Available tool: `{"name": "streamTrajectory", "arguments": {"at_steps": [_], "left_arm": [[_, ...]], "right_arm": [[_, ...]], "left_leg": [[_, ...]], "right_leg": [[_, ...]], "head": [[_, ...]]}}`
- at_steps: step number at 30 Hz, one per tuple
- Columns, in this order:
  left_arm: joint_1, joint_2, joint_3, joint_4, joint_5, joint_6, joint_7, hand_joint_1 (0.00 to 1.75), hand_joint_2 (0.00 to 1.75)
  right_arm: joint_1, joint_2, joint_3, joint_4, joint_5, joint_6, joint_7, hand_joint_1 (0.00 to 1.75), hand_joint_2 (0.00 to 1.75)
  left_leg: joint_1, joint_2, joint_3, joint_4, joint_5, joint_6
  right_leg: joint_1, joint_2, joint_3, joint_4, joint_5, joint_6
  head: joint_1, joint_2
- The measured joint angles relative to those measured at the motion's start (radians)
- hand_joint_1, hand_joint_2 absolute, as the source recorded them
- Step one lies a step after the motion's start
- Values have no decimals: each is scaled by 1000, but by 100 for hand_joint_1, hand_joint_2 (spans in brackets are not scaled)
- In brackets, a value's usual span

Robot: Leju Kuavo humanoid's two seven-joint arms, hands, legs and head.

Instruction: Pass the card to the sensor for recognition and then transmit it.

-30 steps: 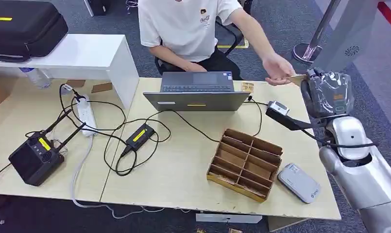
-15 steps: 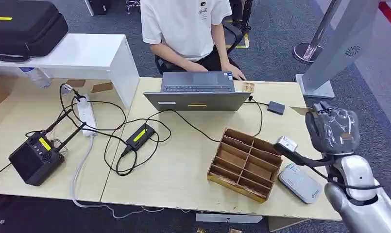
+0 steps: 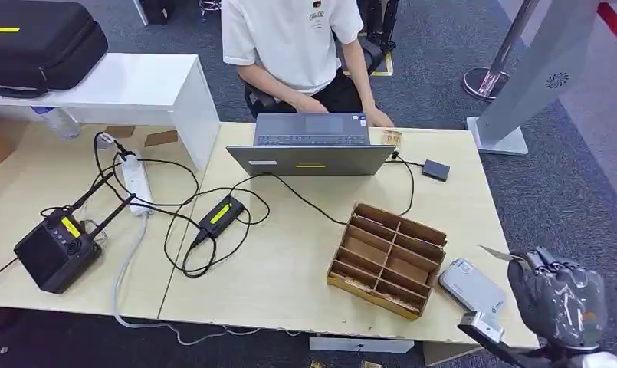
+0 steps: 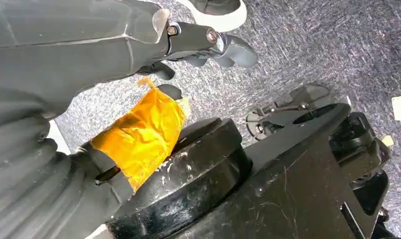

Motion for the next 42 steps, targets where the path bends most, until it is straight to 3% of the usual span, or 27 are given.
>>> {"name": "streamTrajectory", "arguments": {"at_steps": [12,22,27,42], "left_arm": [[-1,-2,10,0,-10,-2,3,0,175],[-8,-2,10,0,-51,-13,9,0,175],[-8,-2,9,0,-56,-14,10,0,175],[-8,-2,6,0,-43,-14,12,0,175]], "right_arm": [[34,43,4,15,82,23,13,175,175],[-220,78,81,268,51,49,73,175,175],[-290,92,97,384,14,32,75,175,175],[-255,108,103,428,-5,9,72,175,175]], "left_leg": [[0,2,1,0,0,0],[0,4,3,0,1,0],[0,3,2,0,1,0],[0,3,2,0,0,0]], "right_leg": [[0,2,1,0,0,0],[0,4,2,1,2,-1],[0,4,1,1,2,-1],[0,4,1,0,1,0]], "head": [[0,0],[0,0],[0,0],[0,0]]}}
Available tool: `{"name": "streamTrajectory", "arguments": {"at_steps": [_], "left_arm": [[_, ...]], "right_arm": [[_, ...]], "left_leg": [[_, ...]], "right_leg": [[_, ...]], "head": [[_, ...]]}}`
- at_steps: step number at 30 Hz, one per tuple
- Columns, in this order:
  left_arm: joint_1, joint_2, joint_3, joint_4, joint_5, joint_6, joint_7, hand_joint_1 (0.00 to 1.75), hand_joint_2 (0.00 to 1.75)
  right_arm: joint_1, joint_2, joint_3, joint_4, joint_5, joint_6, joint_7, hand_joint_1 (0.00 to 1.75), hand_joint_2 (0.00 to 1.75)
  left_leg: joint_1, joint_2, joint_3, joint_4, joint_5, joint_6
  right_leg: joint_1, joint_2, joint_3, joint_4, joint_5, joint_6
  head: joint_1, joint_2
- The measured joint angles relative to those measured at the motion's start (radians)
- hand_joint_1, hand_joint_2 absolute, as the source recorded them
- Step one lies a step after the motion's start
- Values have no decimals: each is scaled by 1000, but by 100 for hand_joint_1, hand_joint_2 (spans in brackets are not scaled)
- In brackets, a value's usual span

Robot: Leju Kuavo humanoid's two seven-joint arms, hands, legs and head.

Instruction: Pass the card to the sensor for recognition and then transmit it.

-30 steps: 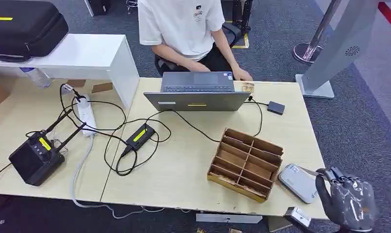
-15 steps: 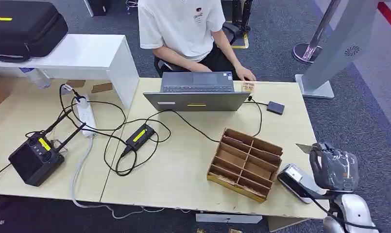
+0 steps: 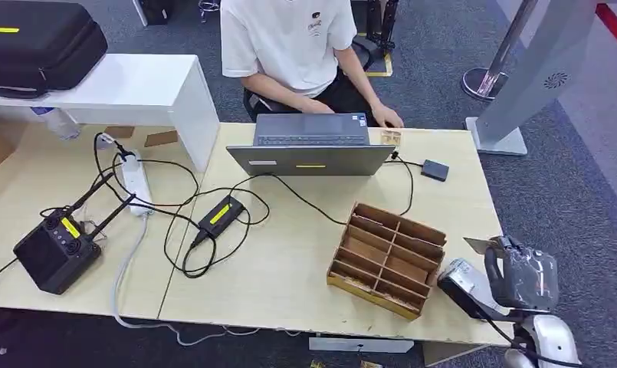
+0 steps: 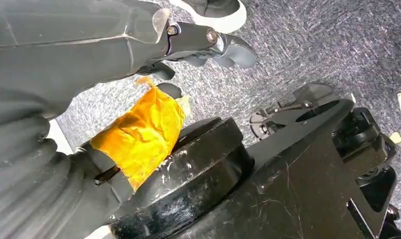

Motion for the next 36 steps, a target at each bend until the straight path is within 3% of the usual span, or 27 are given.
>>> {"name": "streamTrajectory", "arguments": {"at_steps": [13,27,34,36], "left_arm": [[1,0,0,0,12,3,0,0,175],[1,0,0,0,13,5,0,0,175],[1,0,0,0,8,4,0,0,175],[1,0,0,0,3,4,0,0,175]], "right_arm": [[122,33,-82,-12,-55,-33,-55,175,175],[141,84,-124,56,-41,-61,-89,175,175],[137,81,-123,0,-10,-47,-64,175,175],[118,65,-119,-43,-10,-8,-43,175,175]], "left_leg": [[0,0,0,0,0,0],[0,1,0,0,0,0],[0,1,0,0,0,0],[0,1,0,0,0,0]], "right_leg": [[0,0,0,0,0,0],[0,0,0,0,0,0],[0,0,0,0,0,0],[0,1,0,0,0,0]], "head": [[0,0],[0,0],[0,0],[0,0]]}}
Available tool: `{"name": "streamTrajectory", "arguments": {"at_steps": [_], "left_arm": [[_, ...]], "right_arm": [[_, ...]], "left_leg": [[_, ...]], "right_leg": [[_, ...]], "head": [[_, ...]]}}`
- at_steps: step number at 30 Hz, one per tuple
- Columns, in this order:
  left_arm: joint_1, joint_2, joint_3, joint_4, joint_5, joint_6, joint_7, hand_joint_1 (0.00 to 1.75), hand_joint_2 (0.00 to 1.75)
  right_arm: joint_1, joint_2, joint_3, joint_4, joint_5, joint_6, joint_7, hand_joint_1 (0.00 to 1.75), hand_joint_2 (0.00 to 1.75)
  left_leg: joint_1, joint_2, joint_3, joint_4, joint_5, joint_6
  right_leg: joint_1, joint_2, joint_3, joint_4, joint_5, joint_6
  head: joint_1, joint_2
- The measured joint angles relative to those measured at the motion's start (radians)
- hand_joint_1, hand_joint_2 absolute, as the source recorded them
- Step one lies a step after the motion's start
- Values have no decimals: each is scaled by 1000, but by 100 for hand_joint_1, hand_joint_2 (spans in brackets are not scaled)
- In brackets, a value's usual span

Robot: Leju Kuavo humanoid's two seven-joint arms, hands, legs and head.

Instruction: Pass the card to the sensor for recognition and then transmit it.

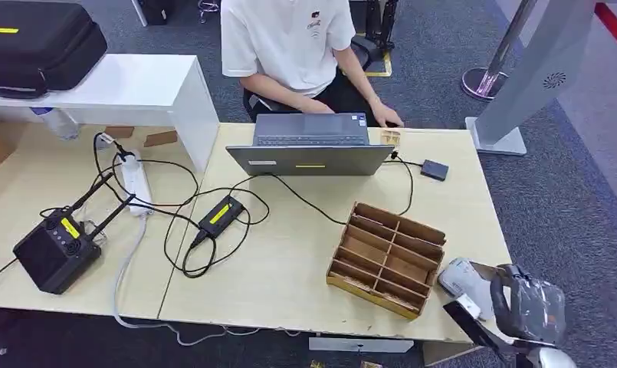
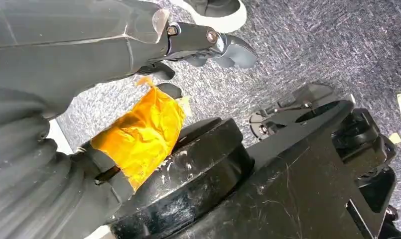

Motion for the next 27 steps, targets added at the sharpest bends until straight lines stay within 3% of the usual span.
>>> {"name": "streamTrajectory", "arguments": {"at_steps": [4,10,16,20,27], "left_arm": [[-1,0,-1,0,-11,-1,0,0,175],[-2,1,-11,0,-27,-3,-1,0,175],[-4,2,-22,0,-40,-4,0,0,175],[-8,2,-34,0,-58,-5,3,0,175],[-11,1,-66,0,-66,-7,3,0,175]], "right_arm": [[-81,-44,8,-55,-7,46,16,175,175],[-312,-133,62,-63,-21,145,30,175,175],[-489,-166,148,-41,2,189,65,175,175],[-653,-145,245,62,41,208,111,175,175],[-864,-34,406,296,113,189,162,175,175]], "left_leg": [[0,0,0,0,0,0],[-1,2,1,1,1,0],[0,0,0,0,1,0],[0,2,0,0,2,-1],[1,-1,0,0,3,-3]], "right_leg": [[0,0,0,0,0,0],[-1,2,0,0,2,0],[0,1,0,1,2,0],[0,3,-1,2,2,-1],[0,1,-1,2,3,-2]], "head": [[0,0],[0,0],[0,0],[1,0],[0,0]]}}
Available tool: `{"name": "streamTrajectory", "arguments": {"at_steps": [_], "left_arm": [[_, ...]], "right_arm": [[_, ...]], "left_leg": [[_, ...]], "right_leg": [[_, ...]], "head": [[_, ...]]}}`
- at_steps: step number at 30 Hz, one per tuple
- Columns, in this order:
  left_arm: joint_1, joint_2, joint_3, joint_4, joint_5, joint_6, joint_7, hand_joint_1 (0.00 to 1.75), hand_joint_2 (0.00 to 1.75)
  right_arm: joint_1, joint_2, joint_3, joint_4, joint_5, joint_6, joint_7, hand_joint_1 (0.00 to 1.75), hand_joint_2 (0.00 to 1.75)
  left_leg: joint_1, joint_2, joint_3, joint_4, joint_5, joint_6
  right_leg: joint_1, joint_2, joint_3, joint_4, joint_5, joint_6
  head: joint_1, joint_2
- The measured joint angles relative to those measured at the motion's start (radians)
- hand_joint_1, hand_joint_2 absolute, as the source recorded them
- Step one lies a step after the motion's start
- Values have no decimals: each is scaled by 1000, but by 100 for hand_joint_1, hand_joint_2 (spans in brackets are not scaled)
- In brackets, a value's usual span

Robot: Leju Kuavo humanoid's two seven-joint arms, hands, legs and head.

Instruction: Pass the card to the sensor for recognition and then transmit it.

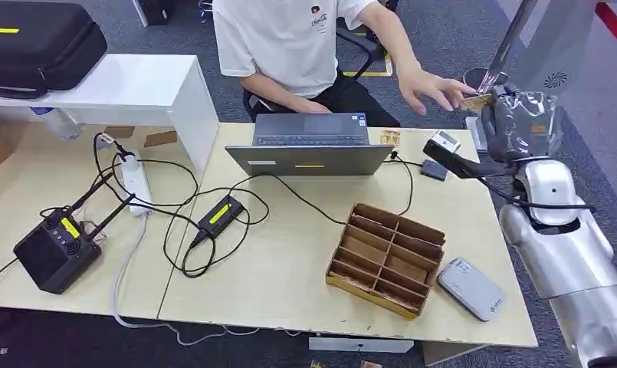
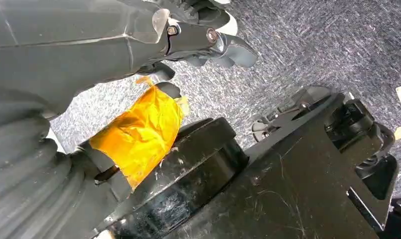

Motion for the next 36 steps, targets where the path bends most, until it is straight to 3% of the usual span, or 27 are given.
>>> {"name": "streamTrajectory", "arguments": {"at_steps": [8,9,16,24,28,36], "left_arm": [[0,0,-8,0,0,-4,0,0,175],[0,0,-9,0,0,-5,0,0,175],[0,-3,-12,0,2,-37,-28,0,175],[3,-14,-13,8,12,-20,-24,0,175],[5,-16,-13,8,26,-17,-22,0,175],[14,-16,-13,9,74,-6,-21,0,175]], "right_arm": [[-63,50,67,103,11,-8,2,175,175],[-66,51,70,109,10,-8,2,0,175],[-77,55,90,133,-18,-10,-12,0,175],[-27,27,98,95,-48,-27,-26,0,175],[95,-13,75,-24,-92,-66,-58,0,175],[508,-63,-42,-408,-114,-156,-101,0,175]], "left_leg": [[0,0,-1,0,0,0],[0,0,-1,0,0,0],[0,0,-1,0,0,0],[0,0,0,1,0,0],[0,0,-1,0,-1,0],[0,0,-1,0,-4,1]], "right_leg": [[0,-1,0,-1,0,0],[0,-1,0,-1,0,0],[0,-1,0,-1,0,0],[0,0,-1,-1,0,0],[0,-1,-1,-1,0,0],[0,-2,-1,-2,-3,1]], "head": [[0,0],[0,0],[0,0],[0,0],[1,0],[0,0]]}}
